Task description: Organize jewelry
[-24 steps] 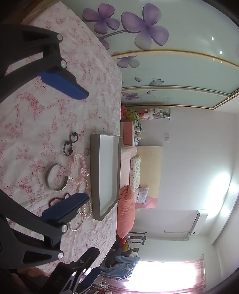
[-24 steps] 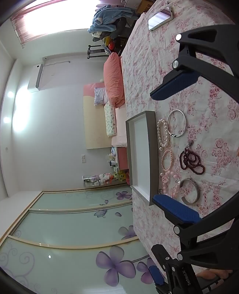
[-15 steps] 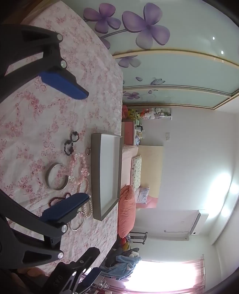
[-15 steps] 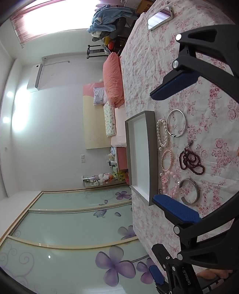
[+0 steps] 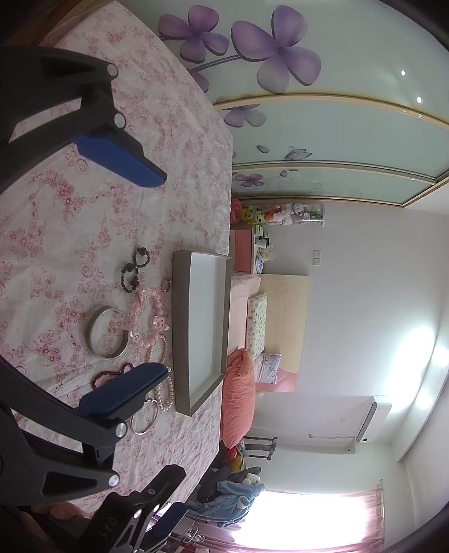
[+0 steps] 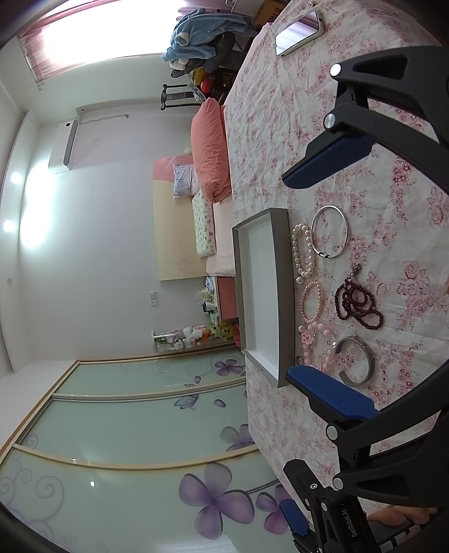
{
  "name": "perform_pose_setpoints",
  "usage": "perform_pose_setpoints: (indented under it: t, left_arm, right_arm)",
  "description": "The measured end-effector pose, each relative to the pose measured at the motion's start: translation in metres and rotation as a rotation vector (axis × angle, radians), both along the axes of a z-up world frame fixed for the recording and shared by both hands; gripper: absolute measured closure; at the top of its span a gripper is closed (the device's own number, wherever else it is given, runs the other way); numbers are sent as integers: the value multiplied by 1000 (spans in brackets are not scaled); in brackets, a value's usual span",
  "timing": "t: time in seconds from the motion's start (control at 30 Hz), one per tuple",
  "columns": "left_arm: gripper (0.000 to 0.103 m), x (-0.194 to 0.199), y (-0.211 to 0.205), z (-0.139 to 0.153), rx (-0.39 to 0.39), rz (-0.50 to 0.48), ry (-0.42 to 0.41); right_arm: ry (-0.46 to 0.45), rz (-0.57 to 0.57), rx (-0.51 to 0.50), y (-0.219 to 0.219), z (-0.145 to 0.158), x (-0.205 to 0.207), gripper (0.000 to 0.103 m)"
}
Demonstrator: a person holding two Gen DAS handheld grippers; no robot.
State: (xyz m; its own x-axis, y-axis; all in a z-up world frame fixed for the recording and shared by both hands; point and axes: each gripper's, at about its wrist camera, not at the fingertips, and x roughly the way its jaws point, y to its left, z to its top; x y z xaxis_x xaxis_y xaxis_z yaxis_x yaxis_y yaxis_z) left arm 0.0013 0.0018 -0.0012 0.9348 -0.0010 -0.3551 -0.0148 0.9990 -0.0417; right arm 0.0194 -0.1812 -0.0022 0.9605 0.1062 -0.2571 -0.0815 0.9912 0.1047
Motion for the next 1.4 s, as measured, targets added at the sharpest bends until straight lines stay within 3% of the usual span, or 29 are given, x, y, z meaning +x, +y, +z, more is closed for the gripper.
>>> perform_pose_setpoints:
  t: [1.4]
  left_arm:
    - [4,2,1,0,-4,-1,7]
  right_arm:
    - [11,1,2,0,-9,3,2]
